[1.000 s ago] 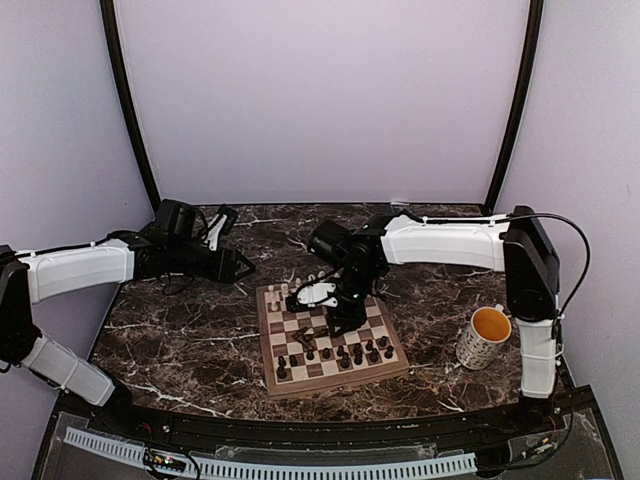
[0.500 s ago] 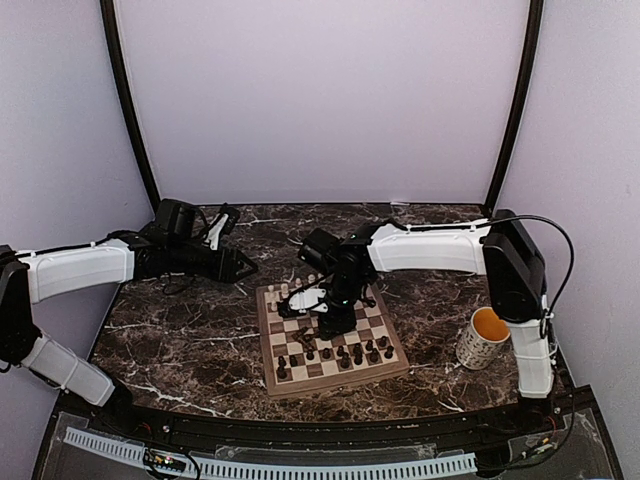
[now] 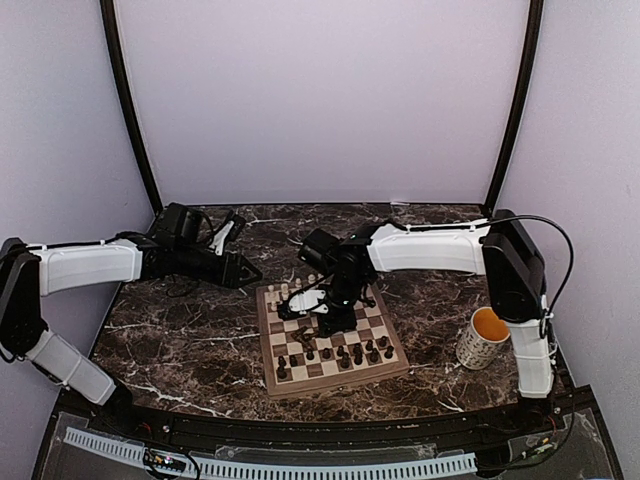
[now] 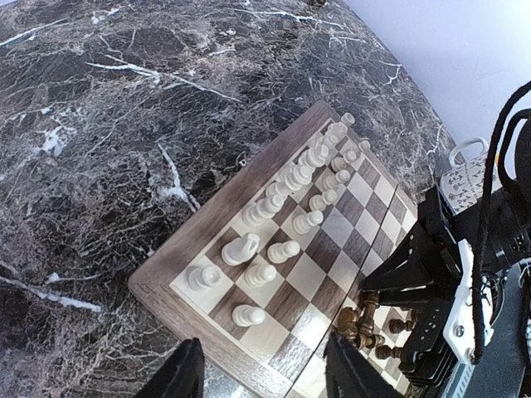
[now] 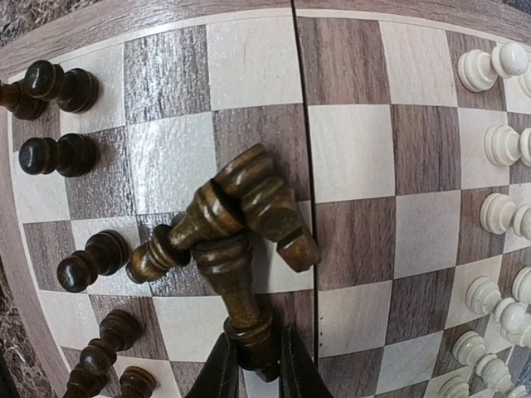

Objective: Set up the chess pieces on the board
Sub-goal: Pick up the queen from the chessboard.

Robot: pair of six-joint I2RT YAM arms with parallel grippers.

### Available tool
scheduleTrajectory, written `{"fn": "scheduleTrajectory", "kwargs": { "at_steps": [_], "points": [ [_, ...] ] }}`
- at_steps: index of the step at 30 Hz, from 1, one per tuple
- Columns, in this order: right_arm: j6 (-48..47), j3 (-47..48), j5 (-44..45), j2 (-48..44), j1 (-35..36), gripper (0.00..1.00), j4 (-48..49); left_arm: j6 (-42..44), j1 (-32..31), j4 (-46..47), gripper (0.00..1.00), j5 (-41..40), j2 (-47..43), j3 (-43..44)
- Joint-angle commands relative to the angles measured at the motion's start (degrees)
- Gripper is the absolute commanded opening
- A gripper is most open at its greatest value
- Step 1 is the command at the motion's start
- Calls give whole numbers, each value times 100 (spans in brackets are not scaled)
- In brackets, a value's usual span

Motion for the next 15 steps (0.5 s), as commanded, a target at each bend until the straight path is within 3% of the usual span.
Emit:
{"fn": "scheduleTrajectory", "kwargs": {
  "at_steps": [1, 15],
  "points": [
    [-125, 31, -60, -480, 29, 12, -89, -108, -9, 274, 52, 444, 51, 68],
    [-92, 37, -18, -959, 20, 11, -102, -47, -701, 941, 54, 1233, 108, -141]
  ]
}}
